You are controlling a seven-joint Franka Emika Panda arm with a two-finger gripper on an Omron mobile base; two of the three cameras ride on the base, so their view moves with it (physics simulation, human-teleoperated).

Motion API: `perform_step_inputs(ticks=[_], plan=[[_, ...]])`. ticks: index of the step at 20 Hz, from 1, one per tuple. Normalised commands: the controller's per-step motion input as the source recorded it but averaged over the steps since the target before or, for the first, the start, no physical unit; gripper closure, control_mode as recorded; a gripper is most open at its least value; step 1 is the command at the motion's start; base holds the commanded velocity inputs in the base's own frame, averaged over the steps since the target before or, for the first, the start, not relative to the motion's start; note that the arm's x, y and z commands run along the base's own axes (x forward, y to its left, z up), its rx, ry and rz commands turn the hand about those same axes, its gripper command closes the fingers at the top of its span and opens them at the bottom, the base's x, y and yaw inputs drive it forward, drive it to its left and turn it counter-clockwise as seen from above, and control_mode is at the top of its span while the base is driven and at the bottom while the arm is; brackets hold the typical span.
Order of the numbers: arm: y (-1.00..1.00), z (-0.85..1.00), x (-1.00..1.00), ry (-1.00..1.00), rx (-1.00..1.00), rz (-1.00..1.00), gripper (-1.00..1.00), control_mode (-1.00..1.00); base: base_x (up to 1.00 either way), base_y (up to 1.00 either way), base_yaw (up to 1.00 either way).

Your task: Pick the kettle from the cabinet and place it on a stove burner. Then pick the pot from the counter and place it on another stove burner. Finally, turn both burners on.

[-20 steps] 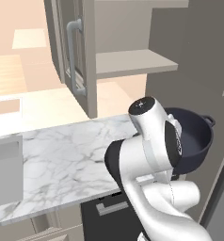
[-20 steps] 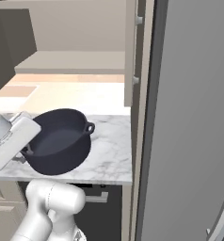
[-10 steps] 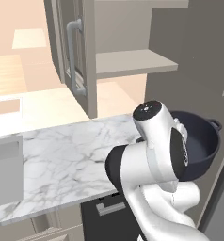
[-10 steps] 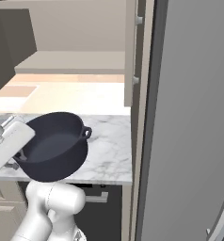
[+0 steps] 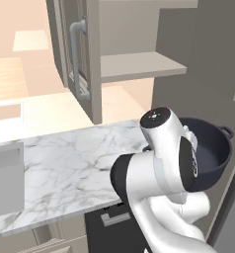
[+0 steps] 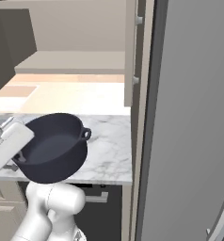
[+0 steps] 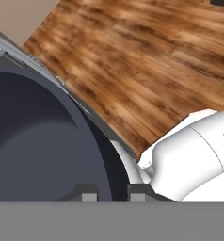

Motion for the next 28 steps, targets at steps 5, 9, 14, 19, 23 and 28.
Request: perform_step_inputs(ticks=[5, 9, 14, 19, 23, 28], plan=[[0.0, 0.0, -0.36, -0.15, 0.0, -0.03, 1.0, -1.0, 0.0, 0.0, 0.0], [0.0, 0.0, -0.24, -0.1, 0.0, -0.03, 1.0, 1.0, -0.23, 0.0, -0.03], [0.0, 0.0, 0.0, 0.0, 0.0, 0.0, 1.0, 1.0, -0.33, 0.0, -0.07], [0.0, 0.0, 0.0, 0.0, 0.0, 0.0, 1.0, 1.0, -0.37, 0.0, -0.13], [0.0, 0.0, 0.0, 0.0, 0.0, 0.0, 1.0, 1.0, -0.42, 0.01, -0.24], [0.0, 0.0, 0.0, 0.0, 0.0, 0.0, 1.0, 1.0, -0.4, 0.04, -0.33]])
